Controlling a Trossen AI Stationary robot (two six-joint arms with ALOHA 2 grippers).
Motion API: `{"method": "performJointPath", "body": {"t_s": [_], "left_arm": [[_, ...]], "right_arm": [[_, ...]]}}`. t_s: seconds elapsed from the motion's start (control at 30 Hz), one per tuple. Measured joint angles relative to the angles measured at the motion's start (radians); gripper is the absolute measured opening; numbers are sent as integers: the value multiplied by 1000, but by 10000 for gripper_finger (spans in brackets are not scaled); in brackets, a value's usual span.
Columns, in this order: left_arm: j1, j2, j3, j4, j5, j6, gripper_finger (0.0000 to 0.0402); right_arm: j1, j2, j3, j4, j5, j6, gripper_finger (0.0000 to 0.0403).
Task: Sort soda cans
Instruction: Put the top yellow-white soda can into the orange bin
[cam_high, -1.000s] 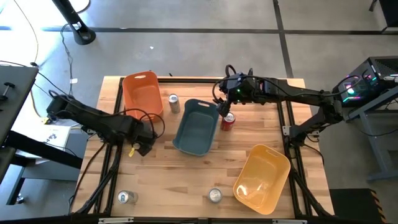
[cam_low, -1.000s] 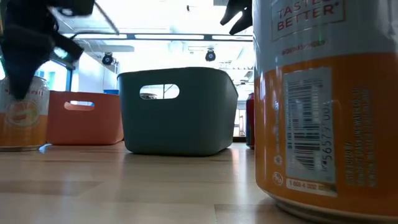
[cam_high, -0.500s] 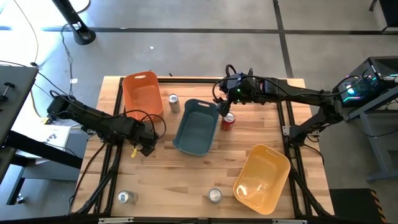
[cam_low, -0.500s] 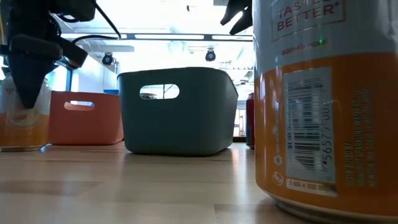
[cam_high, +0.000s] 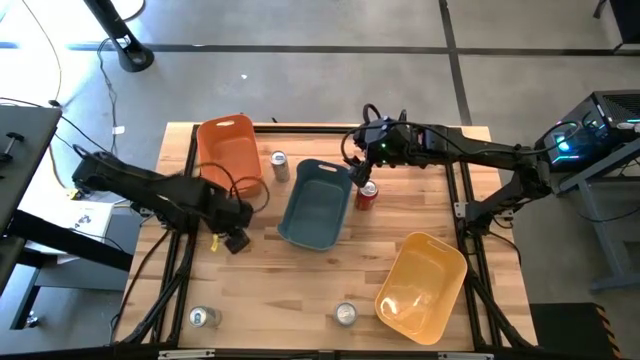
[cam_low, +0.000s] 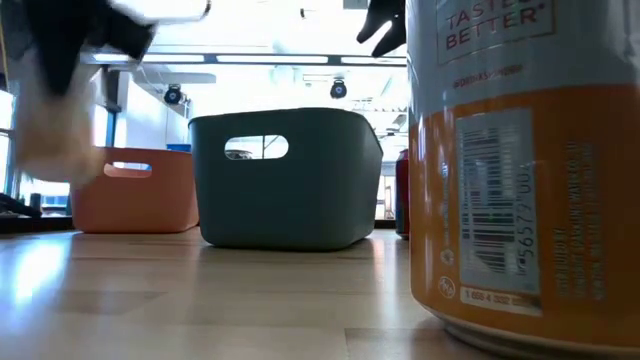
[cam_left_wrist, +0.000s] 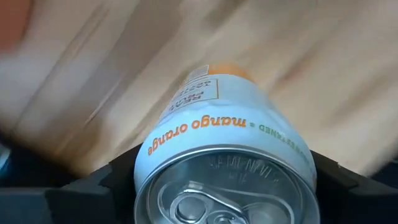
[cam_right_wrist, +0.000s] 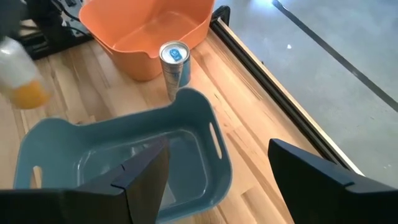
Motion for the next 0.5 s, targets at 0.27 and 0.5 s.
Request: {"method": "performJointPath", "body": {"t_s": [0.27,0.5], "left_arm": [[139,-11,404,-107,-454,140,281],[414,75,415,-324,-482,389,281]], "right_arm": [[0,0,0,-11,0,-16,268],[0,0,0,-18,0,-19,268]]}}
